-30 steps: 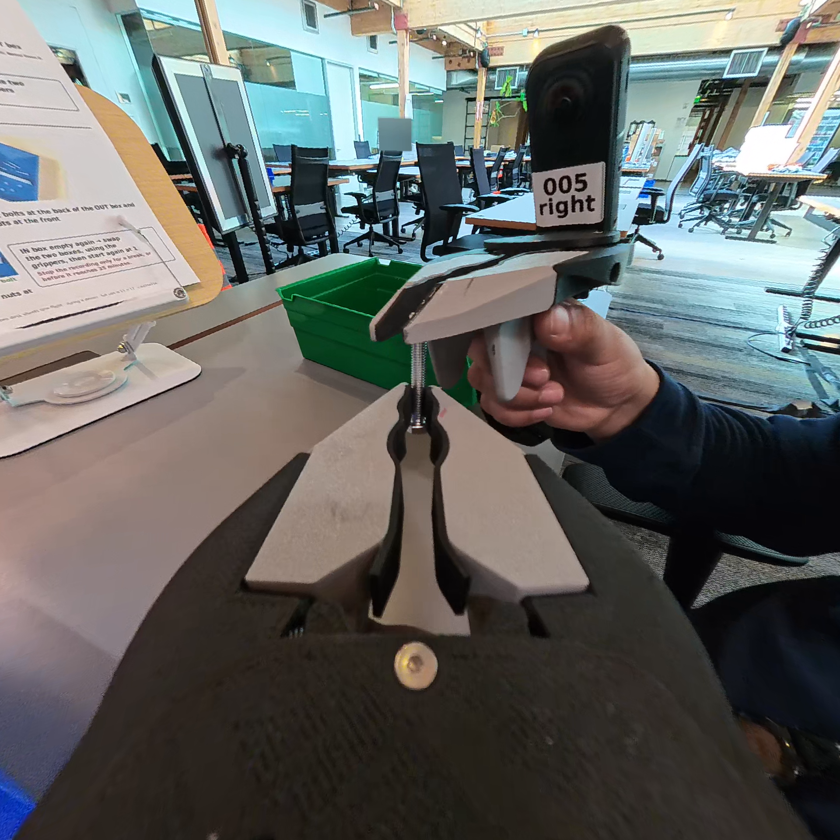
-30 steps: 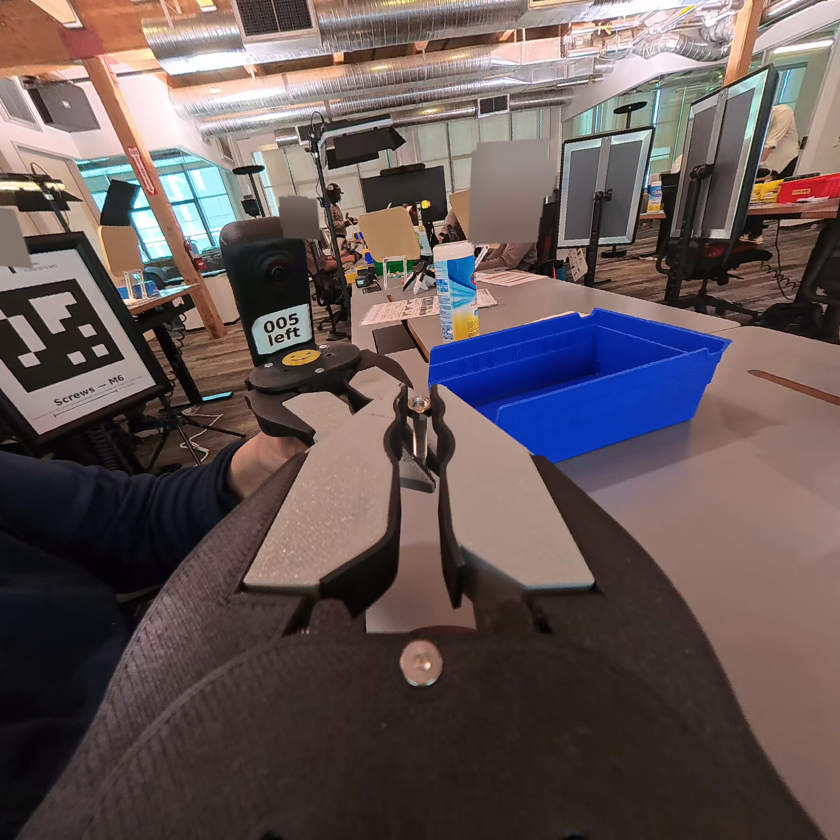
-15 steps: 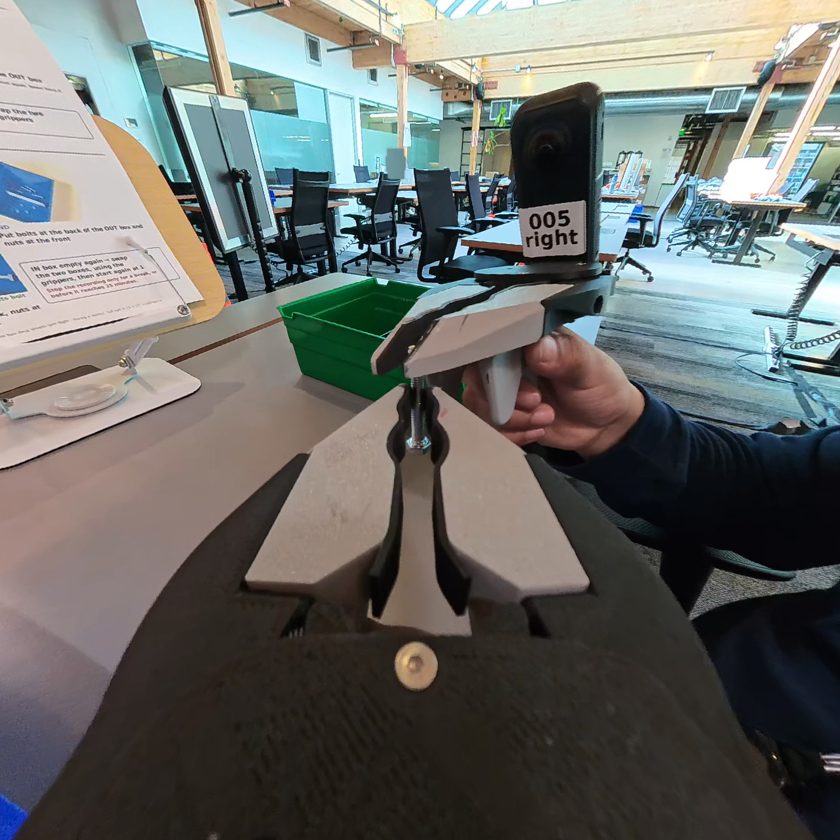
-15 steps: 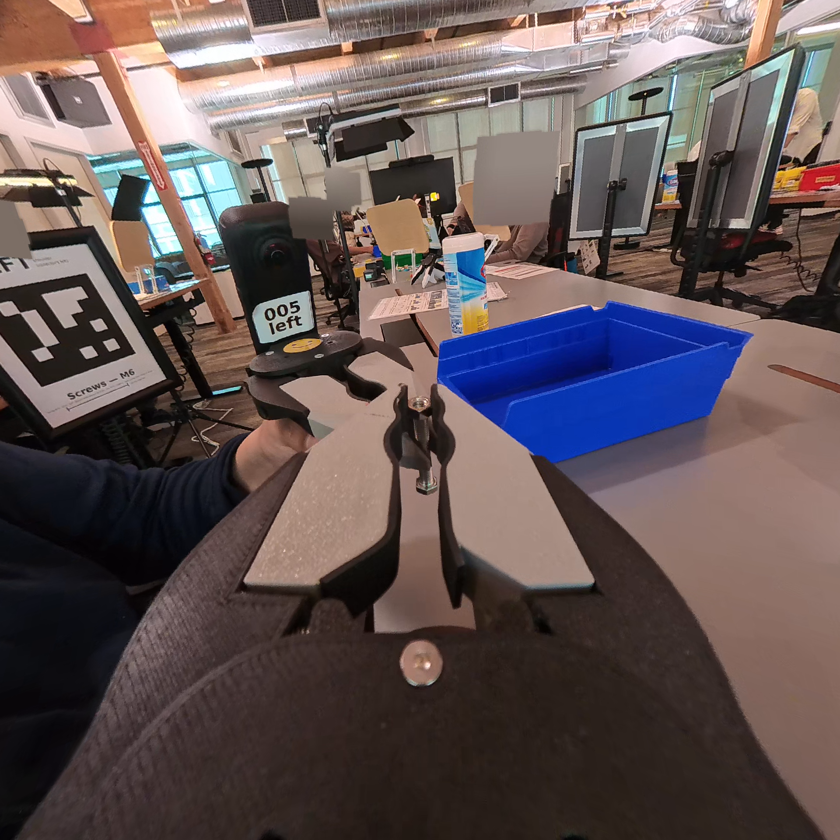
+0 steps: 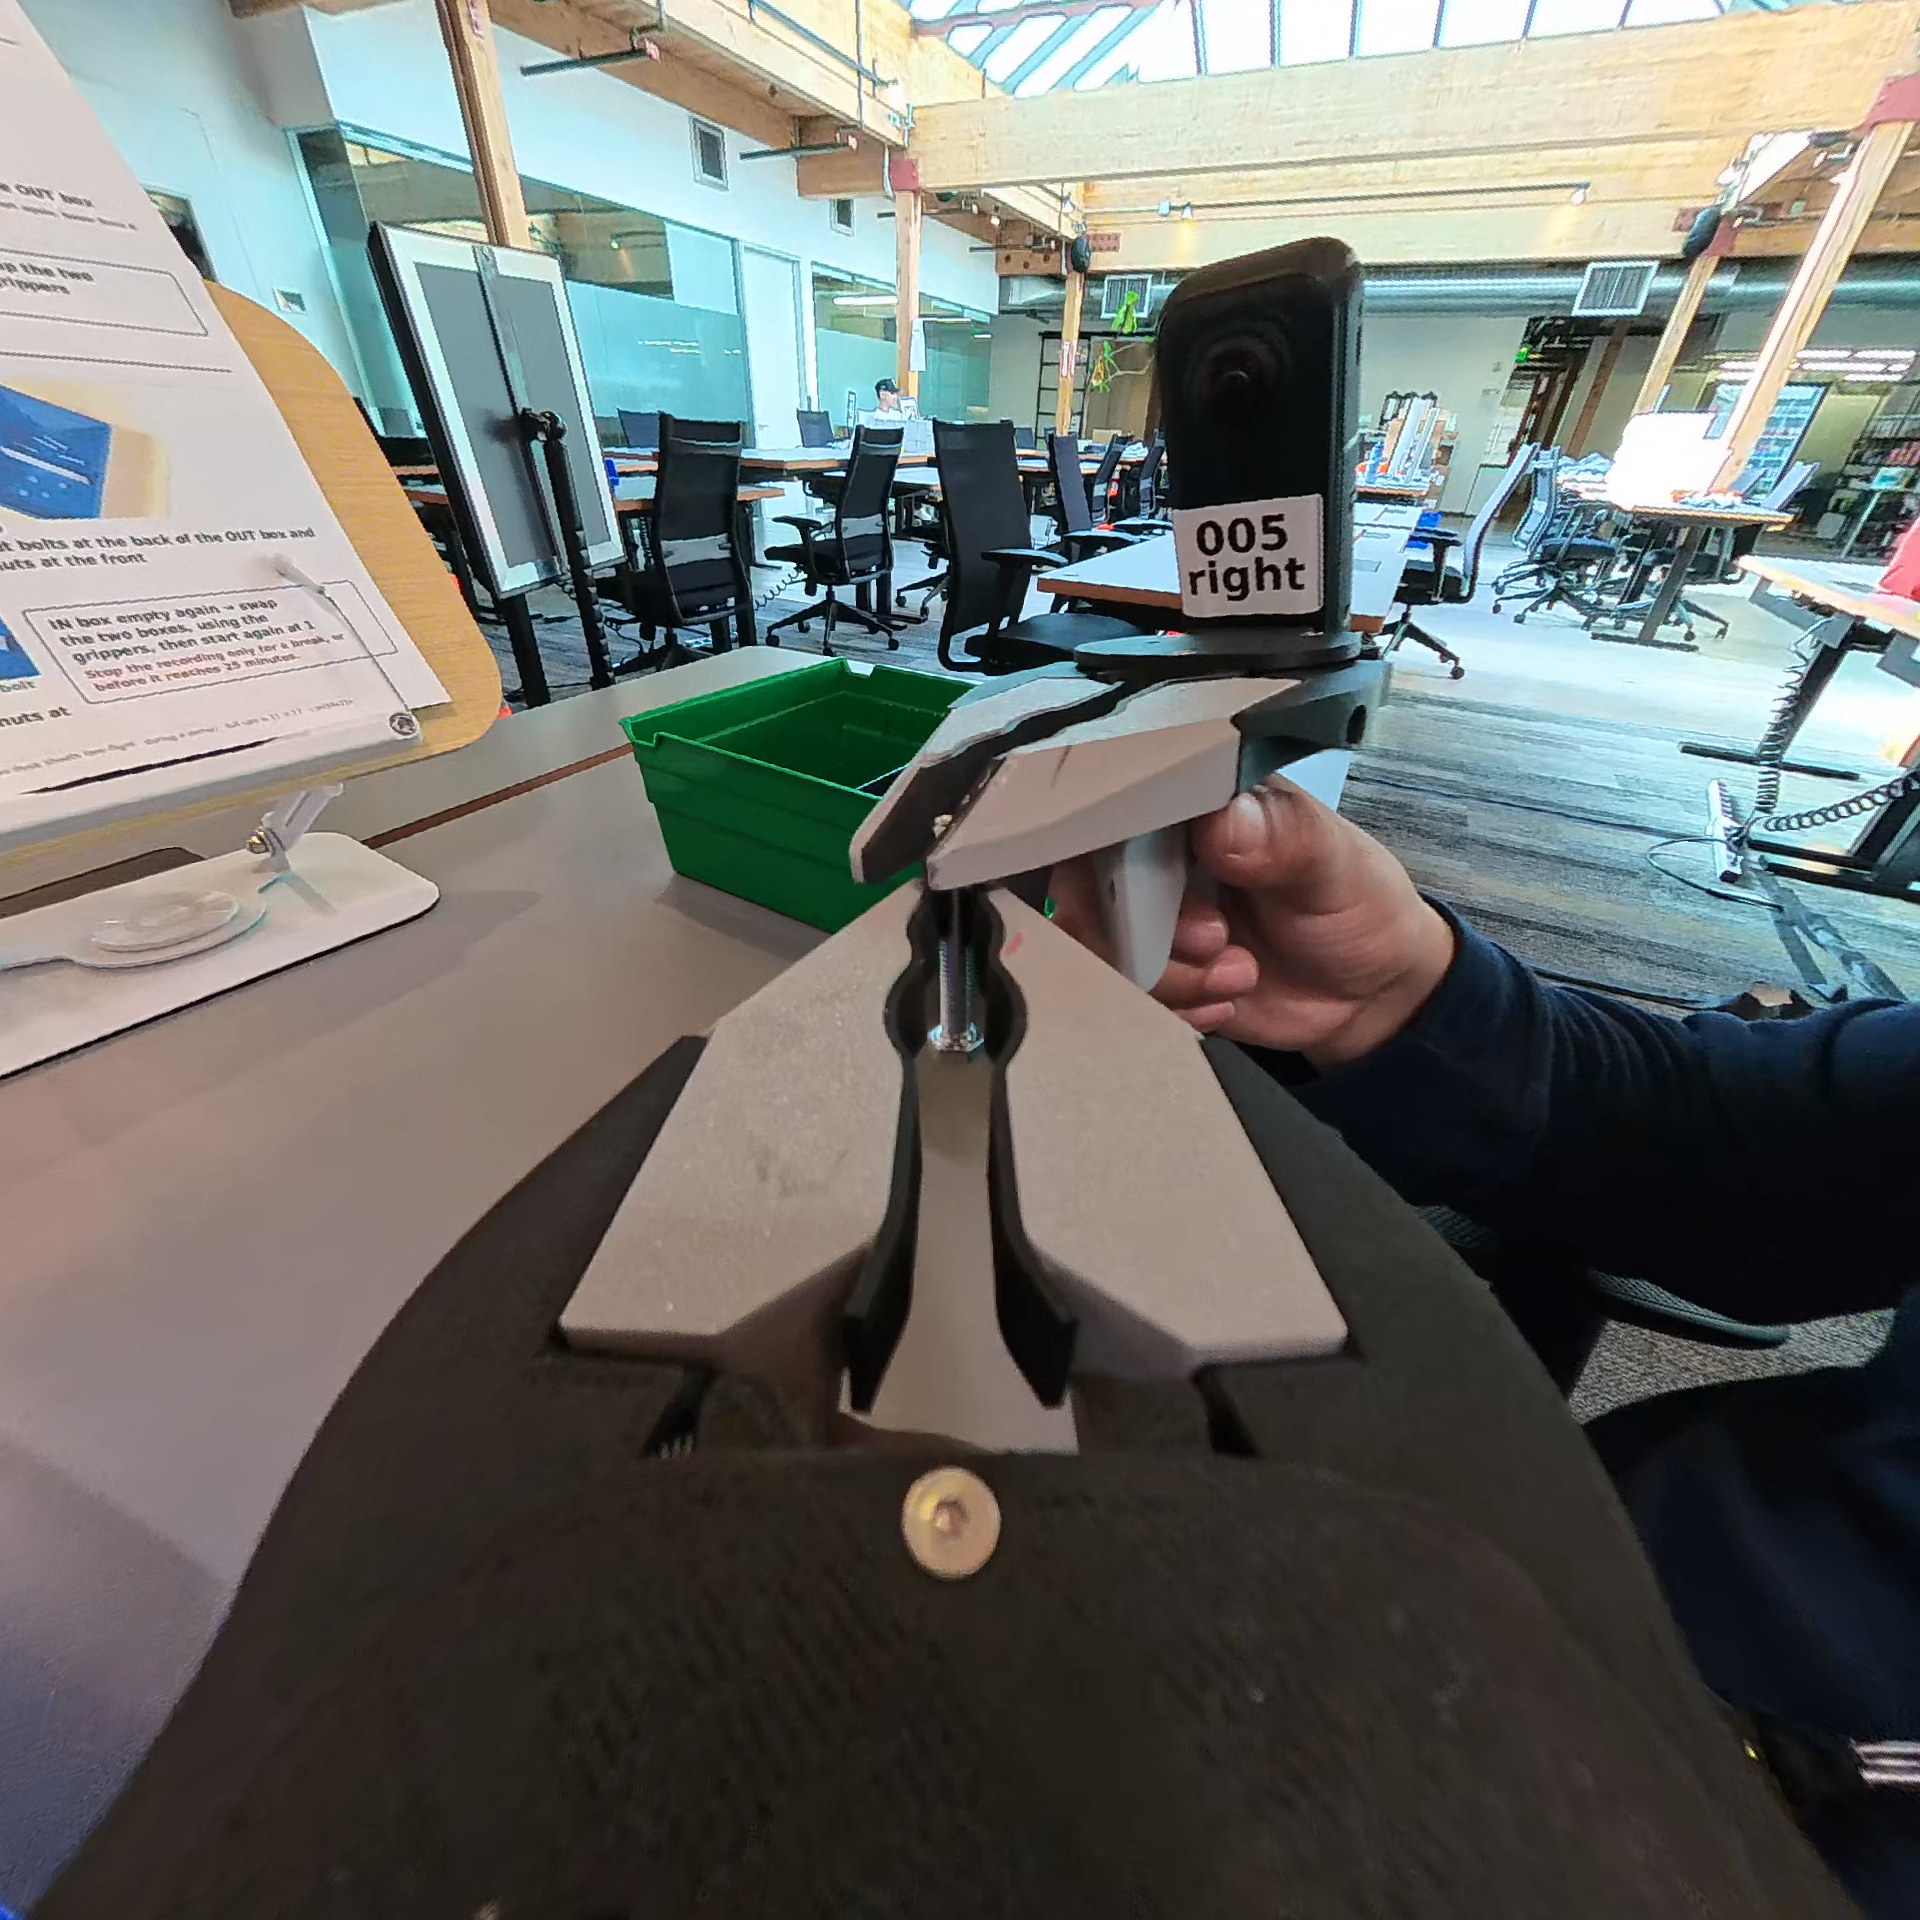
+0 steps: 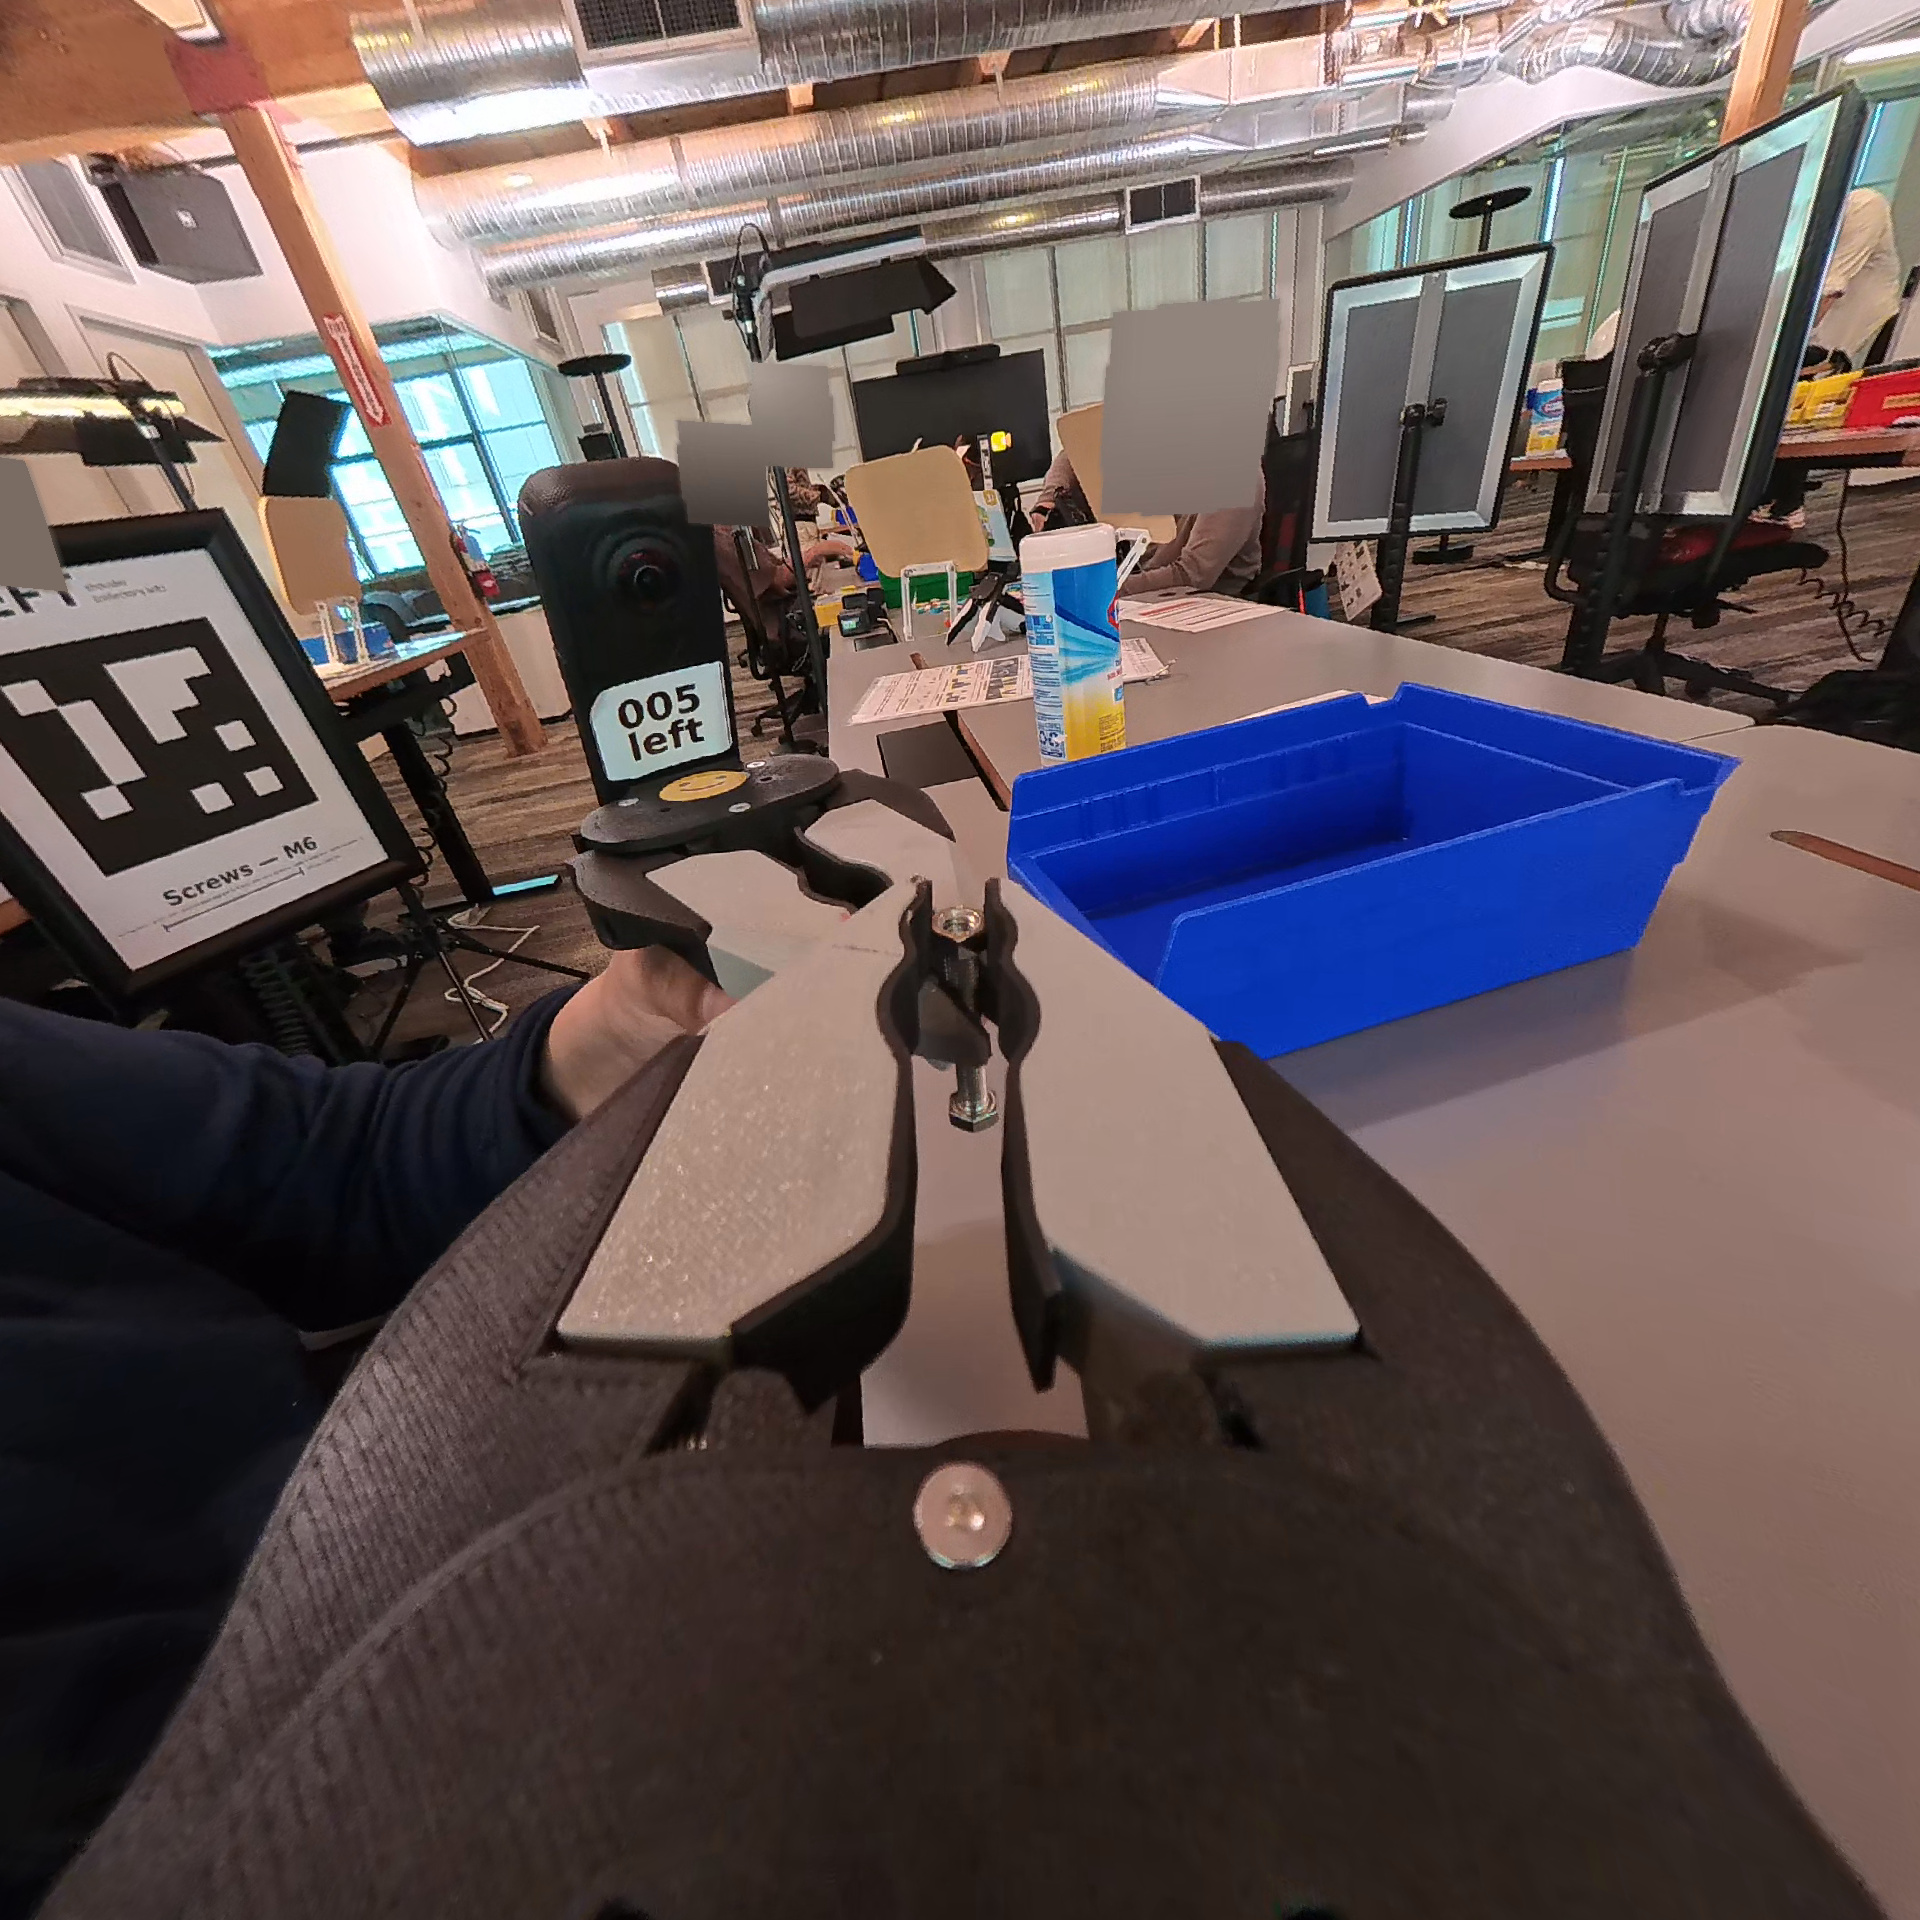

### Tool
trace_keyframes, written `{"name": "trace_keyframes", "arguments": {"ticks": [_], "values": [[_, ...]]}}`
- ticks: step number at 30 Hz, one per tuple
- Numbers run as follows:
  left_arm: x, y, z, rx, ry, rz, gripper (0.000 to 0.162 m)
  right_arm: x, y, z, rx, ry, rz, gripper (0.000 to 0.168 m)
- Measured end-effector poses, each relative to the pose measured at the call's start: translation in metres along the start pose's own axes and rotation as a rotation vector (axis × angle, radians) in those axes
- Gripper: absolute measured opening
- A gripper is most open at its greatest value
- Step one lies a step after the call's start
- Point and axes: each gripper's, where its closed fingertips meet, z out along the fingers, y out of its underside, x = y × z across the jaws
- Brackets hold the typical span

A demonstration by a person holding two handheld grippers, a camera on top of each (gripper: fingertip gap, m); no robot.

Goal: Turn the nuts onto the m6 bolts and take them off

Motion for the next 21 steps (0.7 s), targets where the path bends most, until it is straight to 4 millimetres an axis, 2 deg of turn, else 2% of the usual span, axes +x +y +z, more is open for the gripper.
{"name": "trace_keyframes", "arguments": {"ticks": [4, 9, 16, 21], "values": [[-0.002, 0.001, 0.0, -0.015, -0.018, 0.03, 0.003, 0.002, -0.001, 0.0, 0.009, 0.006, 0.005, 0.008], [-0.012, -0.002, -0.005, -0.011, -0.08, 0.054, 0.003, 0.008, -0.001, -0.003, 0.007, 0.027, 0.014, 0.023], [-0.019, -0.001, -0.007, -0.018, -0.109, 0.056, 0.003, 0.007, -0.004, -0.003, 0.02, 0.051, -0.04, 0.021], [-0.012, 0.002, -0.003, -0.04, -0.097, 0.079, 0.003, 0.004, 0.001, 0.001, -0.003, 0.064, -0.066, 0.016]]}}
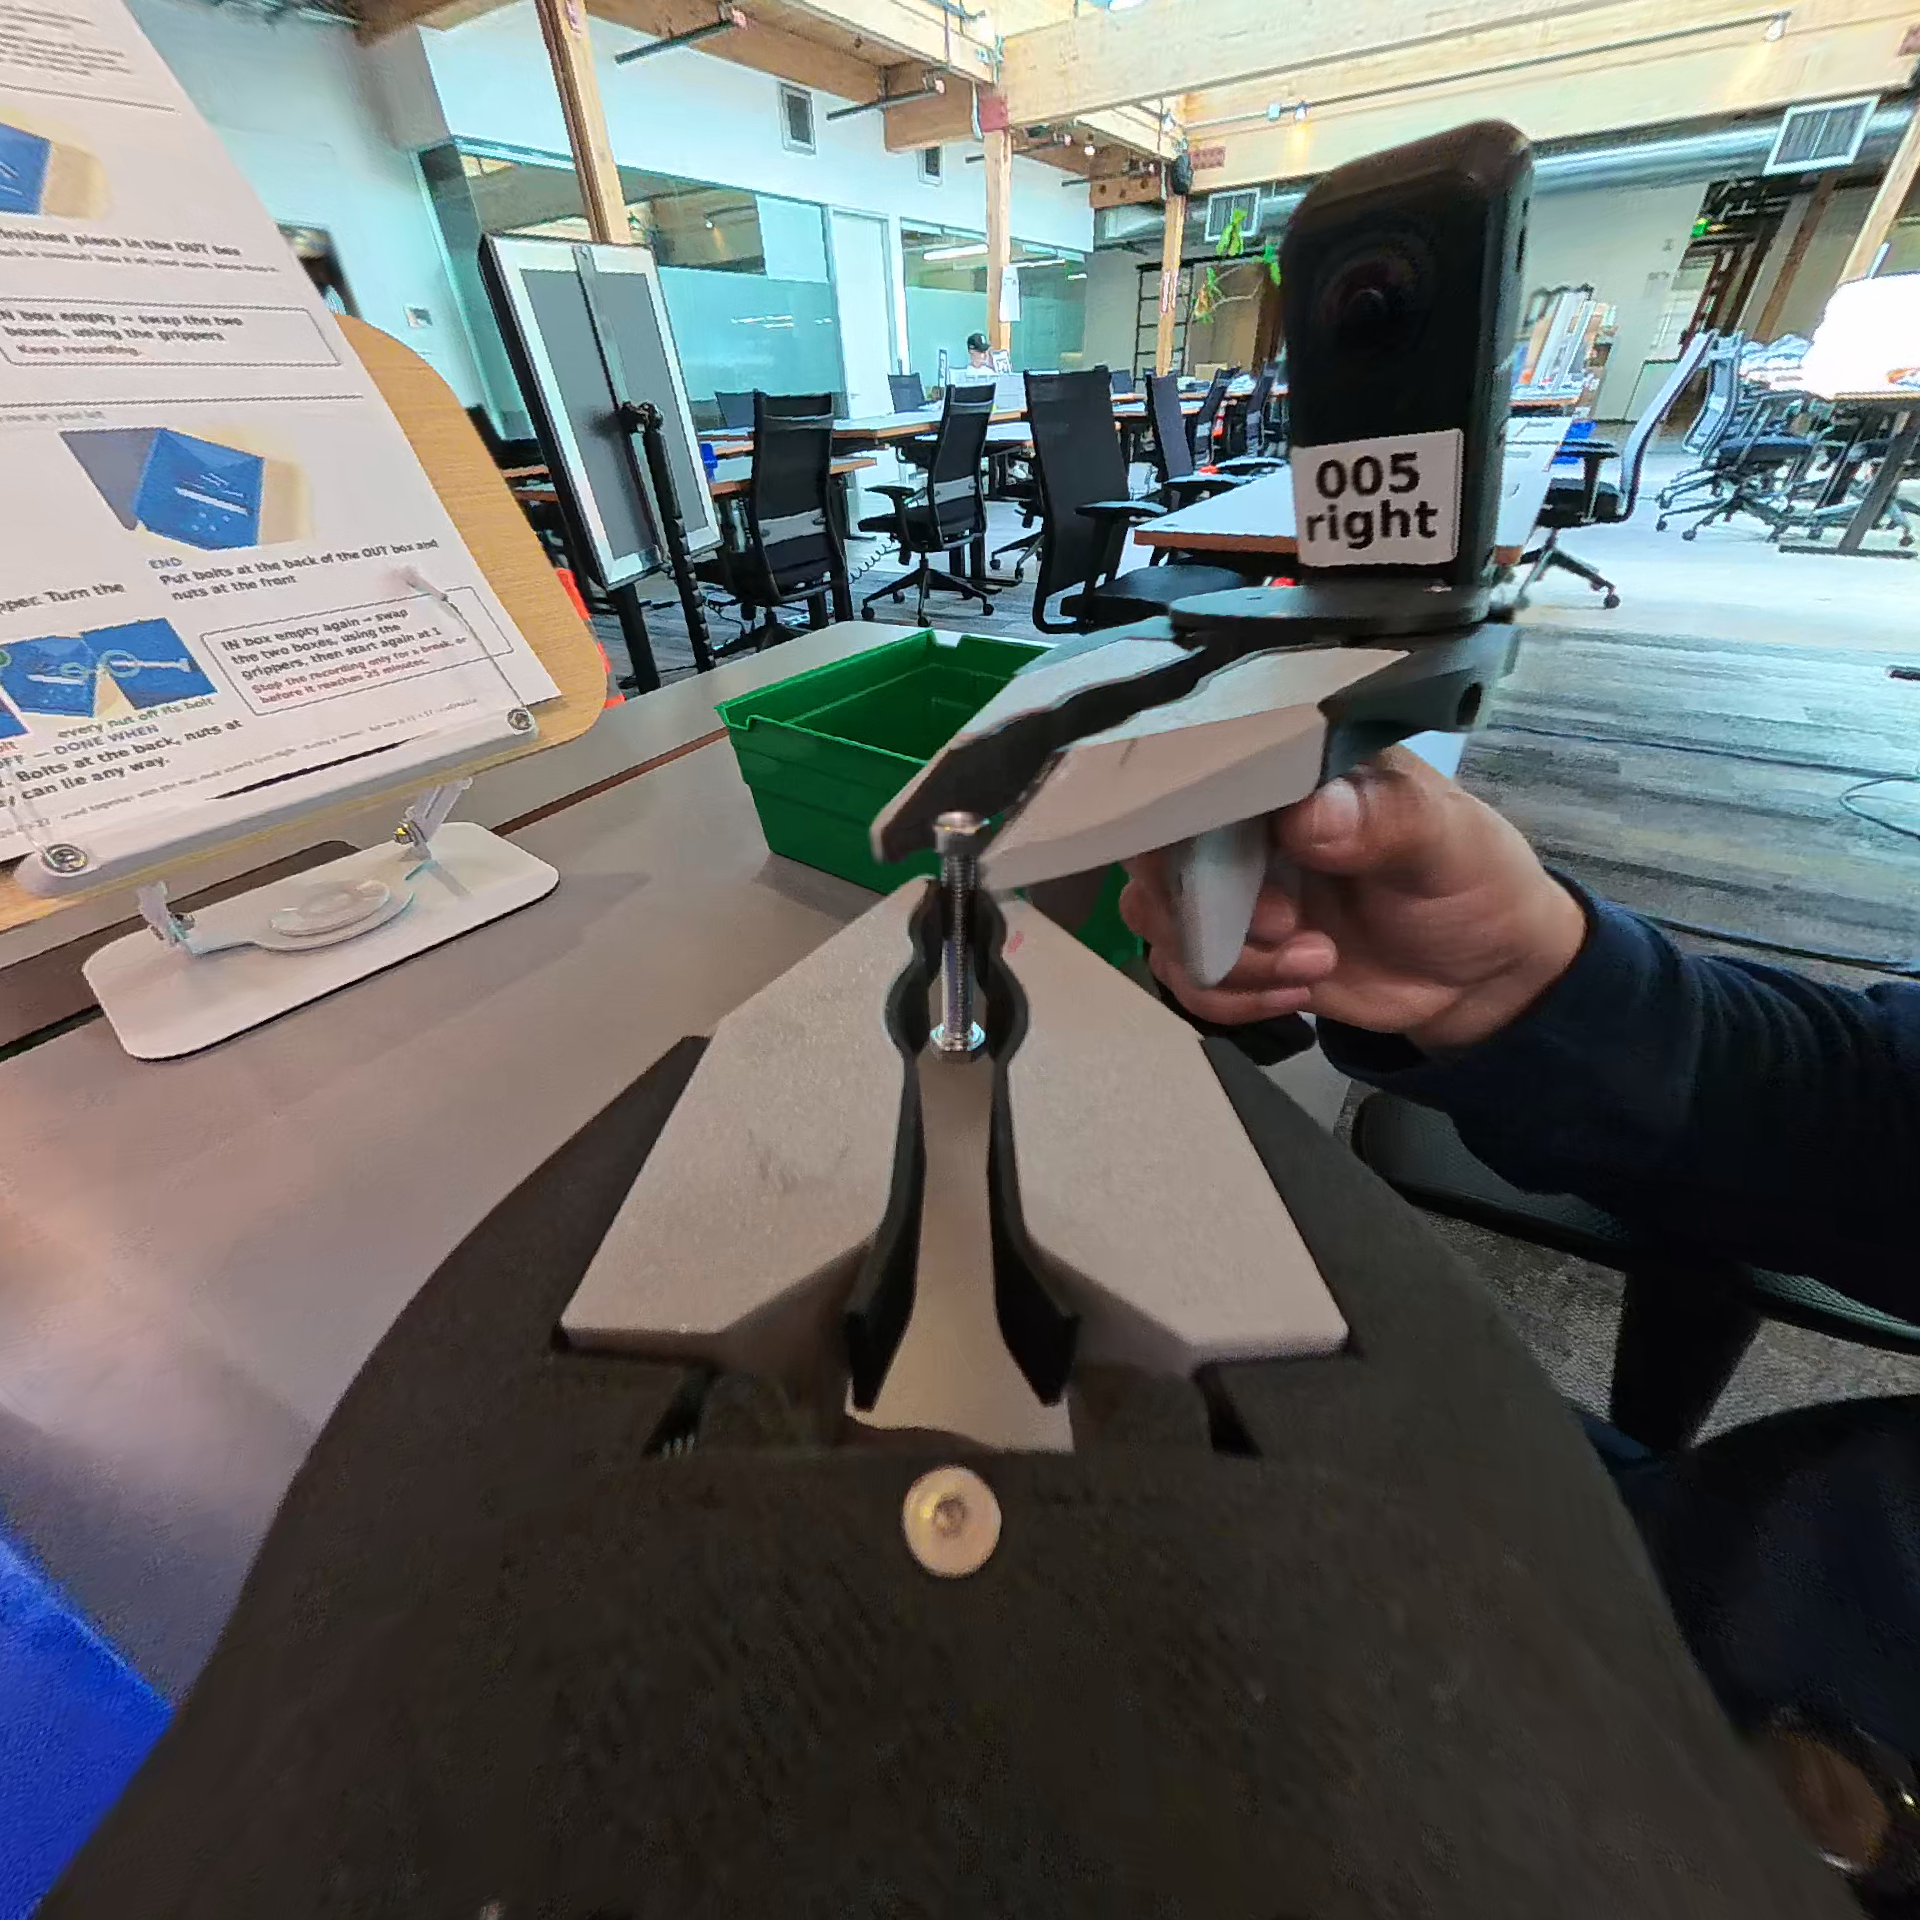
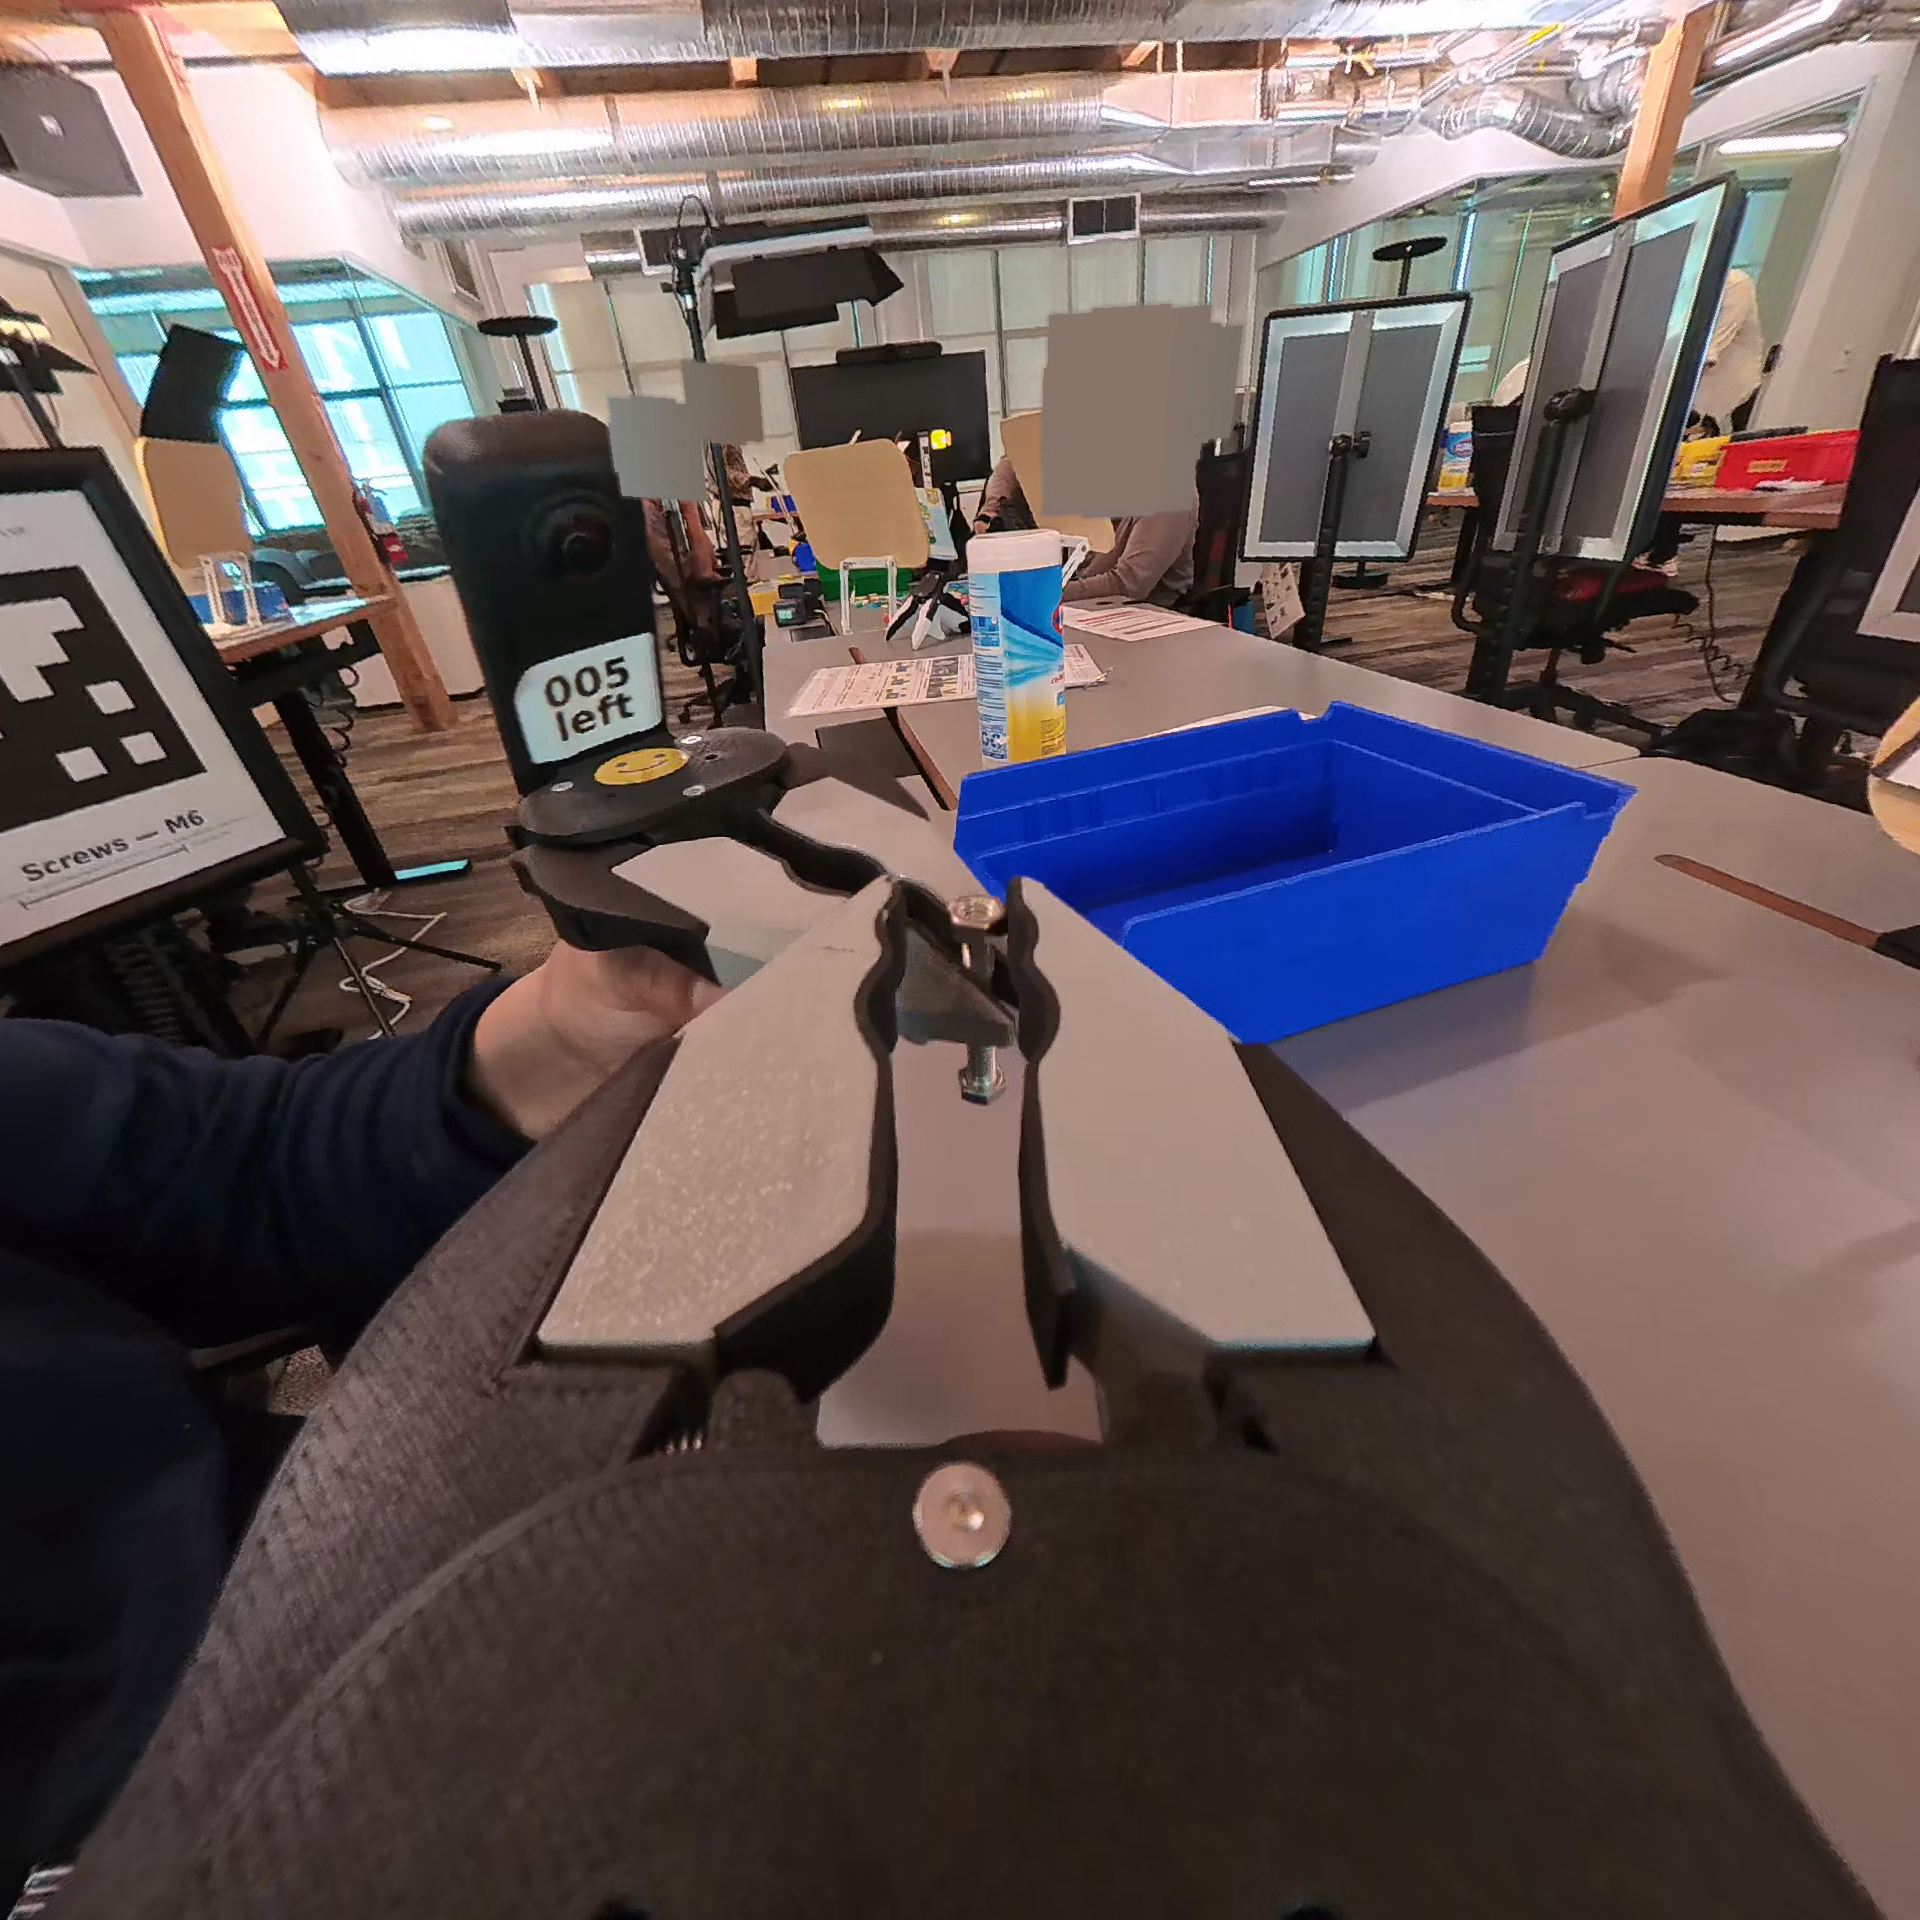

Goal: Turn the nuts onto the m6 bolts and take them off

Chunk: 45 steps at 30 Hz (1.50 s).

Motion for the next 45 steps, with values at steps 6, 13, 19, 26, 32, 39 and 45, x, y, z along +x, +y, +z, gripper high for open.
{"name": "trace_keyframes", "arguments": {"ticks": [6, 13, 19, 26, 32, 39, 45], "values": [[0.013, 0.003, 0.006, -0.021, 0.017, 0.048, 0.003, -0.003, 0.004, 0.004, -0.005, -0.018, 0.017, 0.008], [0.016, 0.003, 0.007, -0.015, 0.024, 0.048, 0.003, -0.003, 0.003, 0.004, -0.001, -0.049, 0.061, 0.004], [0.016, 0.004, 0.007, -0.004, 0.085, -0.026, 0.003, -0.004, -0.007, -0.002, 0.051, -0.096, 0.122, 0.004], [0.004, 0.005, 0.003, 0.003, 0.063, -0.048, 0.003, 0.029, -0.042, -0.047, 0.11, 0.037, 0.045, 0.004], [0.003, 0.007, 0.004, -0.009, 0.06, -0.04, 0.003, 0.131, -0.025, -0.151, -0.152, 0.492, -0.066, 0.004], [0.005, 0.014, 0.012, -0.024, 0.064, -0.048, 0.003, 0.197, 0.1, -0.249, -0.745, 0.741, 0.16, 0.004], [0.001, 0.014, 0.01, -0.023, 0.054, -0.055, 0.003, 0.193, 0.135, -0.268, -0.917, 0.738, 0.268, 0.012]]}}
